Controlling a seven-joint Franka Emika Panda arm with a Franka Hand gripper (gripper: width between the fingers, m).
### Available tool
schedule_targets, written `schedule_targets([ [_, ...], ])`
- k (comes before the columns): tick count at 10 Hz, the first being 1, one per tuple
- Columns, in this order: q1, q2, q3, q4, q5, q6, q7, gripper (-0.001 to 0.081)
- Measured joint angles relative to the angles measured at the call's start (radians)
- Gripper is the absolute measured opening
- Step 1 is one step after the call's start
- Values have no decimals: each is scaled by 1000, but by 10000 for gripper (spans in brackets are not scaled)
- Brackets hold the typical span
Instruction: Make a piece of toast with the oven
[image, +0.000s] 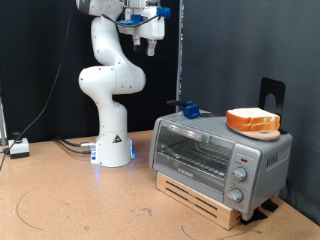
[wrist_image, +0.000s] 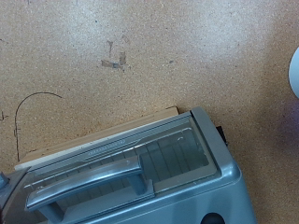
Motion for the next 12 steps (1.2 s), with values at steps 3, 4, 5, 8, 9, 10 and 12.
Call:
schedule_targets([
  [3, 56, -17, -3, -2, 69, 65, -193, 809],
  [4, 90, -26, -8, -2, 77, 65, -293, 809],
  [5, 118, -27, -19, -2, 75, 49, -397, 809],
  [8, 151, 10, -43, 5, 61, 36, -562, 809],
  [9, 164, 2, -52, -4, 95, 73, -642, 809],
  [10, 191, -11, -77, -19, 136, 116, -750, 809],
  [12, 251, -3, -129, -47, 163, 164, -988, 809],
])
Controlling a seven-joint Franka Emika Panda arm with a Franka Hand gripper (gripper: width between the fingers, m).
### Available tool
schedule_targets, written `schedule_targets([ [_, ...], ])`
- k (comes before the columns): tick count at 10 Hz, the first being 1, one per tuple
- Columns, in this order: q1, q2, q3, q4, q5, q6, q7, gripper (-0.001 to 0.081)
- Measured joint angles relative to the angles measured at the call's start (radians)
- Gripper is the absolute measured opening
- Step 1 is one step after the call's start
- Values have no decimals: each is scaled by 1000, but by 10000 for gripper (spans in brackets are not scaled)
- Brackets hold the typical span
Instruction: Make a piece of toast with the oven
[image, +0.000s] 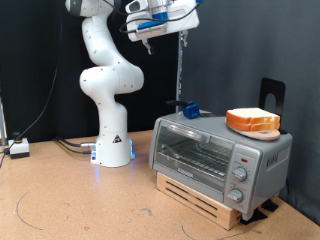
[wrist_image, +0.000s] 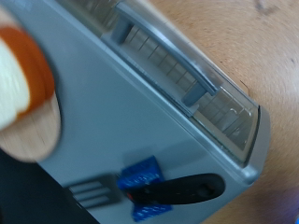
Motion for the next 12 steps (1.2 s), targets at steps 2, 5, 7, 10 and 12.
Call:
schedule_targets([
  [2, 44, 53, -41, -11, -15, 46, -228, 809],
  [5, 70, 52, -81, -12, 69, 43, -340, 809],
  [7, 119, 68, -146, -13, 75, 40, -586, 809],
  [10, 114, 81, -134, -59, 25, 191, -634, 809],
  [12, 119, 81, -157, -67, 48, 149, -684, 809],
])
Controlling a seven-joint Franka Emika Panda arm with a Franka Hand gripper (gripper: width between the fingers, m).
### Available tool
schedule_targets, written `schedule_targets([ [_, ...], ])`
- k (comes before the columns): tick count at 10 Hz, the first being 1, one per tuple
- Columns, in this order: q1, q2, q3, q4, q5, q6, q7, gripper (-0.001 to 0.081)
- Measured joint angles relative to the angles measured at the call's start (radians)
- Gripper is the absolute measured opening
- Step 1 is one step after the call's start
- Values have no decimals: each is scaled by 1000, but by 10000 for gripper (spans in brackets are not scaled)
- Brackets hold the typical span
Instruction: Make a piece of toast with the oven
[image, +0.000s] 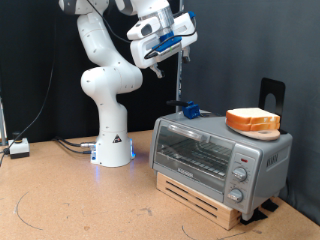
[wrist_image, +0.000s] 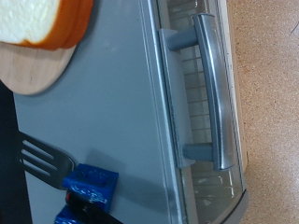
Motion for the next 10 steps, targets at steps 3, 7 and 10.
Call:
schedule_targets([
  [3, -17, 7, -3, -64, -43, 55, -17, 809],
  [7, -31, 13, -2, -123, -58, 81, -5, 809],
  [10, -31, 11, -5, -134, -42, 79, -45, 809],
])
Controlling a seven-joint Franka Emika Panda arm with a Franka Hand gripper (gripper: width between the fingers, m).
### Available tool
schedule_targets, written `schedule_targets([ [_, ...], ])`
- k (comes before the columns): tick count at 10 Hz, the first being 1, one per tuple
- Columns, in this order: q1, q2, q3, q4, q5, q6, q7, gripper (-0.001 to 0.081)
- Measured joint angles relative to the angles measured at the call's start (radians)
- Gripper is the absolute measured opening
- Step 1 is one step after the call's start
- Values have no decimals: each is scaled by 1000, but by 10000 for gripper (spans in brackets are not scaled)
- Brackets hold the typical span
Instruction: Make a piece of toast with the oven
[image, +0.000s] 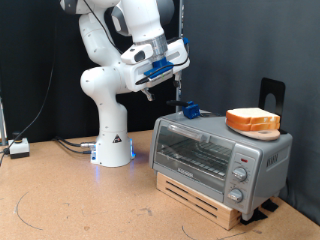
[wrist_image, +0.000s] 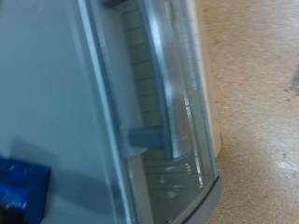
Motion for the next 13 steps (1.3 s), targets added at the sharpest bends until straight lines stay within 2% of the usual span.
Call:
schedule_targets([
  [2, 10, -13, -17, -41, 17, 8, -90, 809],
  [3, 8, -16, -16, -78, 14, 45, -99, 809],
  [5, -9, -6, 8, -163, -29, 151, -68, 809],
  [6, -28, -3, 35, -180, -45, 181, -40, 809],
  [9, -20, 0, 20, -182, -10, 179, -74, 809],
  [13, -3, 75, 35, -203, -9, 288, -74, 809],
])
